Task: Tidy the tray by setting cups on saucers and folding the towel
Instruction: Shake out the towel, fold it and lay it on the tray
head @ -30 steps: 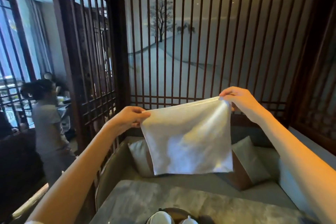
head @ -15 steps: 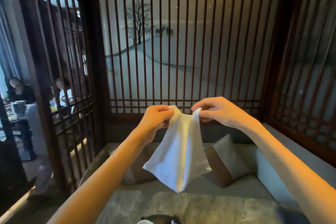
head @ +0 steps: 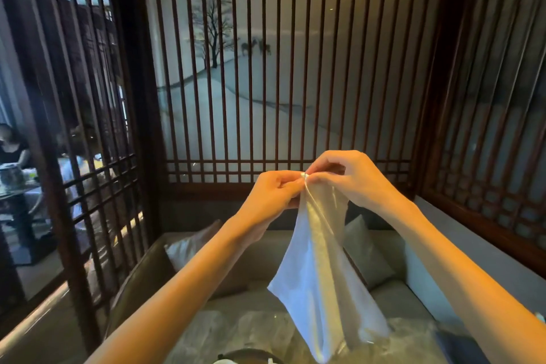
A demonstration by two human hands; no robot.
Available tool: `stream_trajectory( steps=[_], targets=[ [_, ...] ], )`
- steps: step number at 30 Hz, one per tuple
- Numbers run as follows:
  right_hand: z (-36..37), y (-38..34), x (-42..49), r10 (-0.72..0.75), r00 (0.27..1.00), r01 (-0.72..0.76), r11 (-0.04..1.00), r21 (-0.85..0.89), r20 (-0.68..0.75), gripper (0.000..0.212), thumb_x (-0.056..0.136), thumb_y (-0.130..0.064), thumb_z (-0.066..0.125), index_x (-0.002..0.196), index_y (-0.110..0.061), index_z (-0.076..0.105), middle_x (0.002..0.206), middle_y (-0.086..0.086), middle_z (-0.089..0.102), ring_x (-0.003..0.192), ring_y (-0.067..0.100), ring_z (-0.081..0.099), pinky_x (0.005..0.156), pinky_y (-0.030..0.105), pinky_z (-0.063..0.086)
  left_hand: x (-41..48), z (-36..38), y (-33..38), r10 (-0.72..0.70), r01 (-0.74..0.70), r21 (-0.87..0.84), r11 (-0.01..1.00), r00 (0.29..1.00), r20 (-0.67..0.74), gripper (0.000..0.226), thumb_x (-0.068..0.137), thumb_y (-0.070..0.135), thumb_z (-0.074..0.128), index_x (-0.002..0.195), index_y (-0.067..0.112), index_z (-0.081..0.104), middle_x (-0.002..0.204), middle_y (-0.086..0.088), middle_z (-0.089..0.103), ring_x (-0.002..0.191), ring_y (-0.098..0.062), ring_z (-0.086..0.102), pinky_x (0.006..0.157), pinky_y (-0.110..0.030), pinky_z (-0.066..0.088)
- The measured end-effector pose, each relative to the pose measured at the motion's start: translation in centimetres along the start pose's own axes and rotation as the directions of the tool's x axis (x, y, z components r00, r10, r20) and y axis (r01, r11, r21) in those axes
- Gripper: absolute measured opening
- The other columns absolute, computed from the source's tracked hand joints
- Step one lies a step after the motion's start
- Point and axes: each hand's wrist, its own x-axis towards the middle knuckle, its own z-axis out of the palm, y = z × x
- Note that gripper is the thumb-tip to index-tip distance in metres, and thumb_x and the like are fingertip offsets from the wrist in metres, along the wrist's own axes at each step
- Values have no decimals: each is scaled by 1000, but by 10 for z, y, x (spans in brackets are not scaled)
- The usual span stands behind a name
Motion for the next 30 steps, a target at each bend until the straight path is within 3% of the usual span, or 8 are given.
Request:
stream_trajectory(
  steps=[5,8,11,15,20,22,24,30],
  targets=[
    [3,-9,-1,-8,1000,7,999,-47,-25,9,85,-33,72,94,-31,68,93,-14,66,89,3,63,78,14,52,2,-4,0,4,-4,5,1000,1000,-5,10,90,29,66,91,31,76,89,5,77,89,-10,75,67,-16,57],
    [8,-14,1,-48,999,43,984,-170,-26,10,89,-26,69,99,-26,69,97,-10,65,87,4,59,83,20,53,3,-9,-2,-2,2,33,999,1000,4,14,94,23,63,95,30,75,93,4,77,91,-10,74,70,-17,58],
    [15,-15,5,-66,997,54,956,-289,-32,21,94,-24,63,113,-21,71,110,-1,67,99,10,59,89,24,50,4,-13,-6,7,-6,62,998,1000,-9,14,92,23,66,102,31,73,96,7,77,94,-8,73,75,-17,59],
    [25,-17,6,-57,998,44,923,-382,-24,26,98,-27,56,118,-21,71,118,1,68,107,15,62,93,31,54,6,-16,-11,27,-21,107,994,998,-51,13,86,30,73,93,40,71,90,13,77,90,-2,73,70,-12,56],
    [36,-18,4,-59,993,11,913,-408,-106,18,94,-33,61,103,-21,71,103,1,72,92,16,66,80,29,54,6,-16,-21,21,8,191,982,988,-152,15,87,28,70,102,29,70,94,11,73,87,-6,72,76,-18,59],
    [41,-17,4,-46,995,5,899,-438,-83,18,92,-34,63,101,-19,67,101,3,70,89,18,65,78,33,56,5,-14,-24,6,35,236,971,985,-171,21,90,21,68,111,22,67,101,5,71,93,-9,70,78,-20,57],
    [44,-14,4,-39,998,16,877,-480,-39,18,92,-35,63,102,-20,63,100,4,70,83,17,62,70,28,52,3,-14,-27,-26,73,274,959,985,-173,26,92,17,66,118,18,61,110,-1,69,100,-14,67,86,-26,56],
    [36,5,1,36,999,-23,916,-401,24,11,96,-35,56,92,-31,47,89,-9,60,71,7,55,56,15,34,-11,-18,-62,-212,176,441,880,977,34,19,87,12,64,105,10,69,102,-12,69,97,-24,68,89,-37,58]
  ],
)
